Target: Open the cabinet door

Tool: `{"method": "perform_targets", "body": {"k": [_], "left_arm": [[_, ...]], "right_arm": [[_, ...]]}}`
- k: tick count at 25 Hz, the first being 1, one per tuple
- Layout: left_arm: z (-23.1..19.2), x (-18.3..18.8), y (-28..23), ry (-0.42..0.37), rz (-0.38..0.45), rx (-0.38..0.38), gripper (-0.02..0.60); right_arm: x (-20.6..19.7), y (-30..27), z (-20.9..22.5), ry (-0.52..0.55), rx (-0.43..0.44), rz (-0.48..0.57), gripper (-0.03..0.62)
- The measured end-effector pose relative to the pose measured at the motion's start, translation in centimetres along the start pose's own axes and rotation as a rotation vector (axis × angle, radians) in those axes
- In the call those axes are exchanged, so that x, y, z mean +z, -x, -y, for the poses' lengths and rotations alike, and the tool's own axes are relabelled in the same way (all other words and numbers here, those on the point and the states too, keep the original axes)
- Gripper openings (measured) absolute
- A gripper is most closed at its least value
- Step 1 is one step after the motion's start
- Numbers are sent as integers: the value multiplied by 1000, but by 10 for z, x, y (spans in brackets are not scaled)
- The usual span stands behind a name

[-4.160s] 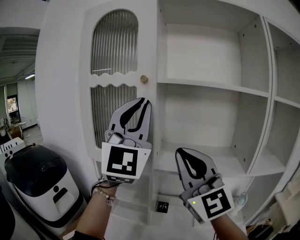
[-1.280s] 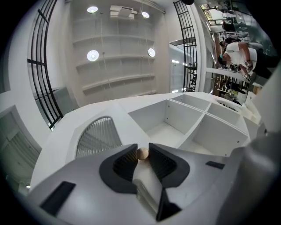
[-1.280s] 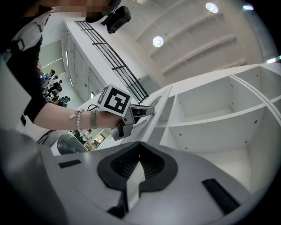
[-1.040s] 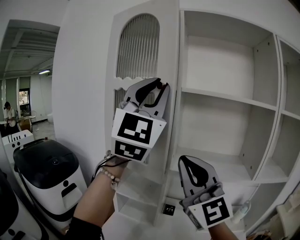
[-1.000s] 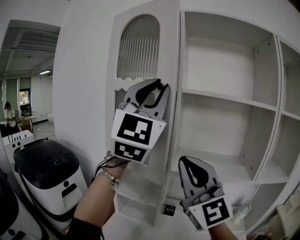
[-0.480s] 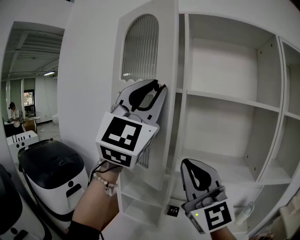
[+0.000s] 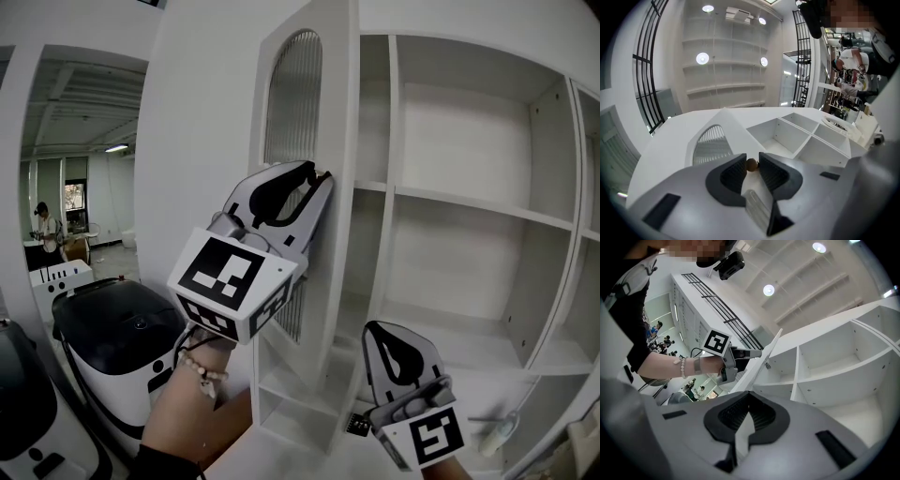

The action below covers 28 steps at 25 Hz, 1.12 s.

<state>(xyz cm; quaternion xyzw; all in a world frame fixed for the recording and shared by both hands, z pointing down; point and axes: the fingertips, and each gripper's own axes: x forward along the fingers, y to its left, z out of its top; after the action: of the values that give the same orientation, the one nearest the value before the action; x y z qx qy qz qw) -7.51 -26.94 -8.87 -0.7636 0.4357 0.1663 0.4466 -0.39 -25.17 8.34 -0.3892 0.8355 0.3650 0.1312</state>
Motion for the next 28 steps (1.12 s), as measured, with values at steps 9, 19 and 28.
{"method": "perform_targets", "body": {"k": [9, 19, 28], "left_arm": [[-15, 14, 24, 27, 10, -21, 83], [-31, 22, 46, 8, 11, -27, 87], [-49, 30, 68, -21, 4, 13, 86]], "right_arm": [[7, -5, -13, -21, 26, 28, 0], [11, -7, -24, -36, 47, 50, 0], [12, -11, -32, -55, 71, 60, 0]]}}
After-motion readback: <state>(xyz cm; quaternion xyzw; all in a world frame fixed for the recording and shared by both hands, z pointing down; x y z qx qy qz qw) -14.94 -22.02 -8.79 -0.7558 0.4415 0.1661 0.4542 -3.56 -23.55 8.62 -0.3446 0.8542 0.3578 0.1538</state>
